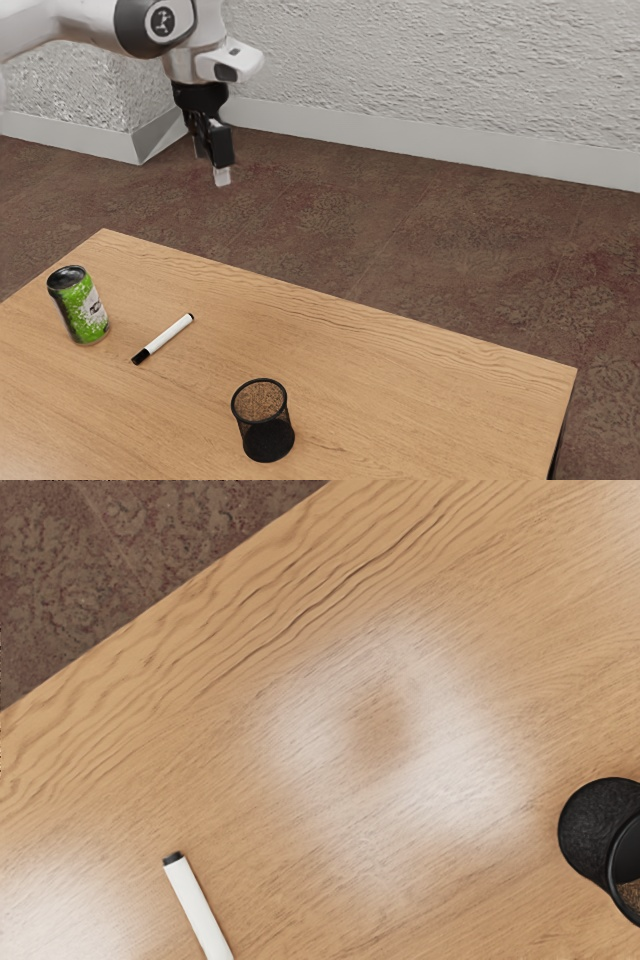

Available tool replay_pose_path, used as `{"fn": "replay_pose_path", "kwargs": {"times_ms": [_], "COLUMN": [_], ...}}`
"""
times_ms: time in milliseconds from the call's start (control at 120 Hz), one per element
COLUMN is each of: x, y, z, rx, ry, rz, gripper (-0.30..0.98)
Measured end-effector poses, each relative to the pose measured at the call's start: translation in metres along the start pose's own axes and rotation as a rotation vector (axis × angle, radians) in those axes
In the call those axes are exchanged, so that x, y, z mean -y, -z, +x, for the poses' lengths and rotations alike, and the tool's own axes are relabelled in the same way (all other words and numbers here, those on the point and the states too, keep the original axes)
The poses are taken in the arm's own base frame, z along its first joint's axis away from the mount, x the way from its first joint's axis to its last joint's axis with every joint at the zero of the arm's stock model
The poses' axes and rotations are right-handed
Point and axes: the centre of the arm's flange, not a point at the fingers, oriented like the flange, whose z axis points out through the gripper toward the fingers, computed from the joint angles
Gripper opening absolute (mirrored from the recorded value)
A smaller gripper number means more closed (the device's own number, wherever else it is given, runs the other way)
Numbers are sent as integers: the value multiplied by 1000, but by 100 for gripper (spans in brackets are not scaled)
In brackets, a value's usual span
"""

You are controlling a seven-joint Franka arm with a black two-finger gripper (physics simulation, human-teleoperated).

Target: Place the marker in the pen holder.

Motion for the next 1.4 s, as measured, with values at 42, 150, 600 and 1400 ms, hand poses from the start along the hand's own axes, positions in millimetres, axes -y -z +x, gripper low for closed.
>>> {"fn": "replay_pose_path", "kwargs": {"times_ms": [42, 150, 600, 1400], "x": [2, 1, 39, 108], "y": [0, 1, -160, -352], "z": [-1, 0, -75, -79], "rx": [-3, -7, 78, 28], "ry": [-10, -44, 126, 440], "rz": [1, 4, -51, -3], "gripper": [69, 69, 60, 13]}}
